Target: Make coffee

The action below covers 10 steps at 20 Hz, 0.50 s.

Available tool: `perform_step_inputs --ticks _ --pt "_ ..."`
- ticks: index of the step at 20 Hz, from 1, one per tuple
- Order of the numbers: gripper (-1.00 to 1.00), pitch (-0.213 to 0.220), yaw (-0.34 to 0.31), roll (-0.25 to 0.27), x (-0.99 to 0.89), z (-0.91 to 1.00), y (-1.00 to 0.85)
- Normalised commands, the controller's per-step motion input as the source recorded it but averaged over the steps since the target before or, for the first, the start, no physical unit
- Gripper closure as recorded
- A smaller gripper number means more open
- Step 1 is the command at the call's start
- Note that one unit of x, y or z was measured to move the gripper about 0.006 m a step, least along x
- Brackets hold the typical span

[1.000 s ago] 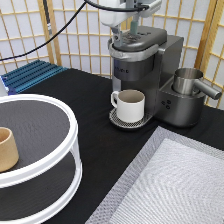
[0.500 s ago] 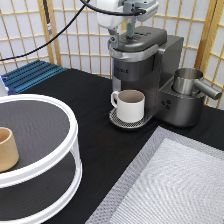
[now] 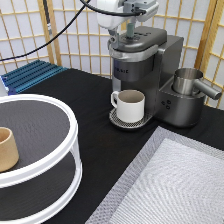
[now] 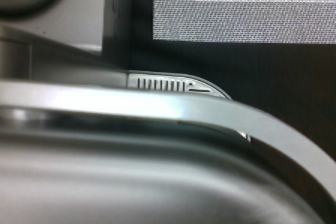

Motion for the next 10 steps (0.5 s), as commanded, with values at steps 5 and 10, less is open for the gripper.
perform_step_inputs --ticks 5,10 --pt "-1.00 0.123 -0.009 0.036 0.39 -0.75 -0.12" --pt "-1.00 0.156 -0.008 -0.015 0.04 -0.22 0.27"
